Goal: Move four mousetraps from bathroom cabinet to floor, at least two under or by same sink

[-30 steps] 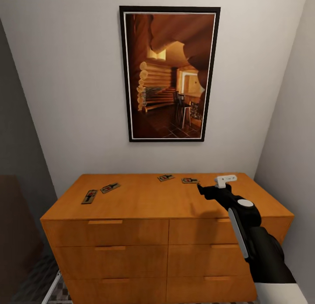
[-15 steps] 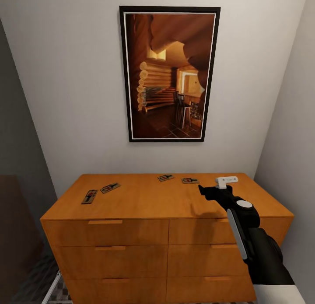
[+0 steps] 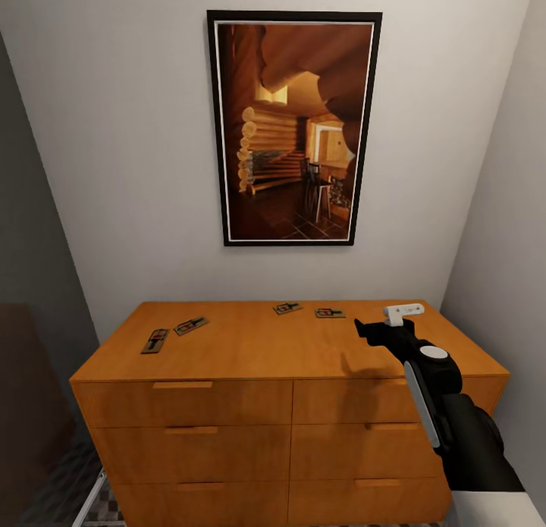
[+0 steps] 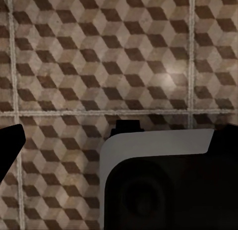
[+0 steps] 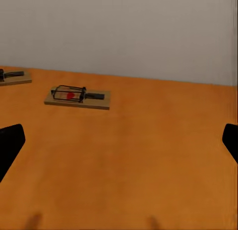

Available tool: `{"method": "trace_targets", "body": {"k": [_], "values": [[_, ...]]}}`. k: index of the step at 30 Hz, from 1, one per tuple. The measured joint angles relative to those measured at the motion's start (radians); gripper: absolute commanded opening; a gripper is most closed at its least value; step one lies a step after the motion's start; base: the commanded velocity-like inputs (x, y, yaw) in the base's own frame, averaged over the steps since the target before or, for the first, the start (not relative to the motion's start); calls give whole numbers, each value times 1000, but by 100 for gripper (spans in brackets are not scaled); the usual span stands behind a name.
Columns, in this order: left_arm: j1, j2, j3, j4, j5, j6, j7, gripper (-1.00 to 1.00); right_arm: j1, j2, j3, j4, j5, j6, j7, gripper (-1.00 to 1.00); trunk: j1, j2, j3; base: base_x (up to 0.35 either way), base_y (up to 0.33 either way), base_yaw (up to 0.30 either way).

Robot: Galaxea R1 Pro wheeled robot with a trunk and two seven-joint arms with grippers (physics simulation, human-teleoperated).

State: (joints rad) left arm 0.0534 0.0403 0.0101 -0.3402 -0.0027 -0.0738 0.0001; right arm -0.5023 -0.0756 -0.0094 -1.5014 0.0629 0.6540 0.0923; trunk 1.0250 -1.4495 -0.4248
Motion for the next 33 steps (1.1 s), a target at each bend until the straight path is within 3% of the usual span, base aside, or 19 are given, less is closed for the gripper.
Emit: {"method": "trace_targets", "body": {"k": [9,12,13,15,19,24,28,30,33], "values": [[0,-3,0,28,0,-7,0,100,-60,-33,0,34,2,4,1,100,0,0,0,0,0,0],[0,-3,0,31,0,-7,0,100,-107,-37,0,75,2,6,4,100,0,0,0,0,0,0],[0,-3,0,34,0,-8,0,100,-154,-38,0,123,1,8,6,100,0,0,0,0,0,0],[0,-3,0,37,0,-8,0,100,-191,-39,0,163,0,9,9,100,0,0,0,0,0,0],[0,-3,0,43,0,-8,0,100,-239,-40,0,213,-2,10,21,100,0,0,0,0,0,0],[0,-3,0,46,0,-8,0,100,-305,-47,0,280,-3,11,111,100,0,0,0,0,0,0],[0,-3,0,47,0,-8,0,100,-363,-74,0,342,-3,19,256,100,0,0,0,0,0,0],[0,-3,0,47,0,-8,0,100,-402,-99,0,386,-3,25,368,100,0,0,0,0,0,0],[0,-3,0,48,0,-8,-1,100,-417,-111,0,408,-3,26,442,100,0,0,0,0,0,0]]}}
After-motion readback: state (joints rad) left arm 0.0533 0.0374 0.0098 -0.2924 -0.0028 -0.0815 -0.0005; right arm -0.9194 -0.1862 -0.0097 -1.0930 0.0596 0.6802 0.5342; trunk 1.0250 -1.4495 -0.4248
